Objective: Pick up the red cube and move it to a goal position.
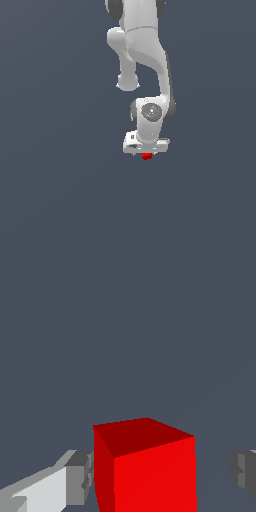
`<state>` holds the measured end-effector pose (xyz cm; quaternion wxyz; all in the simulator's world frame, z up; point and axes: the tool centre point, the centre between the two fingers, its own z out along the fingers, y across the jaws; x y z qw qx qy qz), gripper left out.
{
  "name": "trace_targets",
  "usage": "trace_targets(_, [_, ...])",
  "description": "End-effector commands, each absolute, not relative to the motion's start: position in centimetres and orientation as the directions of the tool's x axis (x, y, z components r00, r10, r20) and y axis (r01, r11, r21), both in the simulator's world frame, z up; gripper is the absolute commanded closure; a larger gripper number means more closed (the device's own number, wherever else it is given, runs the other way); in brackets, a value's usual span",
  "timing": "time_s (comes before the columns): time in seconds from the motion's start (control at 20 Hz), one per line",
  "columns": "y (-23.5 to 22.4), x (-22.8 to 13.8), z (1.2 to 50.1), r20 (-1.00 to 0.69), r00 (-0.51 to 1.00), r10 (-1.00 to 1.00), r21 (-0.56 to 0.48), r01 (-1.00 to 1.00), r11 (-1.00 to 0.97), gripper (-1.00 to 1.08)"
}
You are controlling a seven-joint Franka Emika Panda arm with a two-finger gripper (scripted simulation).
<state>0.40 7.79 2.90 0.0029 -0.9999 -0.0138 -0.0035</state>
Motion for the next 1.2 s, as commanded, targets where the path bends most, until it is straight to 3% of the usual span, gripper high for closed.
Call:
trace_targets(0.0, [7.0,0.3,2.0,0.0,1.0,0.015,0.0,0.015,-1.0,-0.92])
trace_targets(0.1, [7.1,0.4,2.0,0.0,1.0,0.015,0.0,0.015,-1.0,-0.92])
trace_targets(0.15, [7.1,0.4,2.0,0.0,1.0,0.015,0.0,0.015,-1.0,1.08])
trace_targets(1.15, [7.3,-0.5,4.2,0.0,1.0,0.016,0.0,0.016,-1.0,1.08])
